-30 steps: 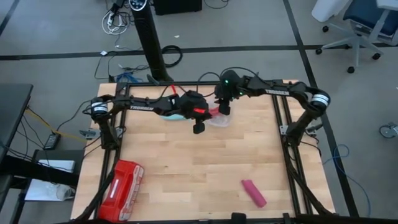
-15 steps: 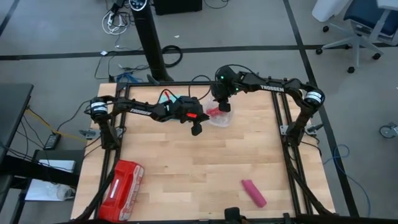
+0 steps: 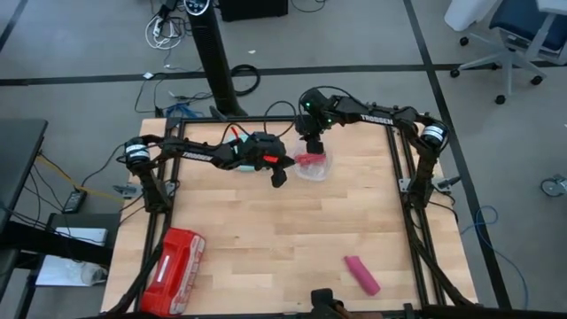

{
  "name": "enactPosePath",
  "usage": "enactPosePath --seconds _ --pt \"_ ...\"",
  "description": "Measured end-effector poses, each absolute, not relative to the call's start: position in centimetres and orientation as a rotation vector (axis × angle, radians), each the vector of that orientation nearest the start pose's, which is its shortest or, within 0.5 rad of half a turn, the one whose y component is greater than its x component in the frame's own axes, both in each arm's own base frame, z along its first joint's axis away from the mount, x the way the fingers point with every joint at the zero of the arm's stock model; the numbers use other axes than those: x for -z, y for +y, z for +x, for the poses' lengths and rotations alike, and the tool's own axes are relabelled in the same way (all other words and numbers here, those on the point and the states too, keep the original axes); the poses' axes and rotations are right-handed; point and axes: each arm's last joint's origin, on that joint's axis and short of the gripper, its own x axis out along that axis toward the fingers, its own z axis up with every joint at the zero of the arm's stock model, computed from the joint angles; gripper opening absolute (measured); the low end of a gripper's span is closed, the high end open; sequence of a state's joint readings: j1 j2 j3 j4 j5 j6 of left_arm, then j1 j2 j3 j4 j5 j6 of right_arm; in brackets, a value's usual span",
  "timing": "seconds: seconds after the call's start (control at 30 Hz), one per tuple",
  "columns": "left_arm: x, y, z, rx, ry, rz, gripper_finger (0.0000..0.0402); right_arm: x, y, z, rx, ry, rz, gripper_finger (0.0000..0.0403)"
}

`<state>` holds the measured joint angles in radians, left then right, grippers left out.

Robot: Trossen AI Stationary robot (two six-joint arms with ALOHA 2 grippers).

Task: Roll bandage
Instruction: Open the transparent zip bag

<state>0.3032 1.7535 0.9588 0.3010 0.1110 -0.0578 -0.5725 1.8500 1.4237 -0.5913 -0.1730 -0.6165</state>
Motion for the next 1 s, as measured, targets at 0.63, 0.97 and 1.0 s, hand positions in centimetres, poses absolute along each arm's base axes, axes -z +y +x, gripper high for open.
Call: enactPosePath --seconds 0.63,0.97,1.0 --pt "-18.6 11.6 34.1 -0.238 0.546 -0.203 0.0046 -21.1 -22.0 33.4 -0.016 1.024 -0.254 0.0123" --pt "-18.4 11.6 34.0 -0.235 0.568 -0.187 0.0046 -20.5 -21.4 33.5 -0.077 1.051 -0.296 0.0122" --pt "-18.4 11.6 34.0 -0.235 0.57 -0.186 0.0046 -20.4 -21.3 33.5 -0.088 1.056 -0.307 0.0121"
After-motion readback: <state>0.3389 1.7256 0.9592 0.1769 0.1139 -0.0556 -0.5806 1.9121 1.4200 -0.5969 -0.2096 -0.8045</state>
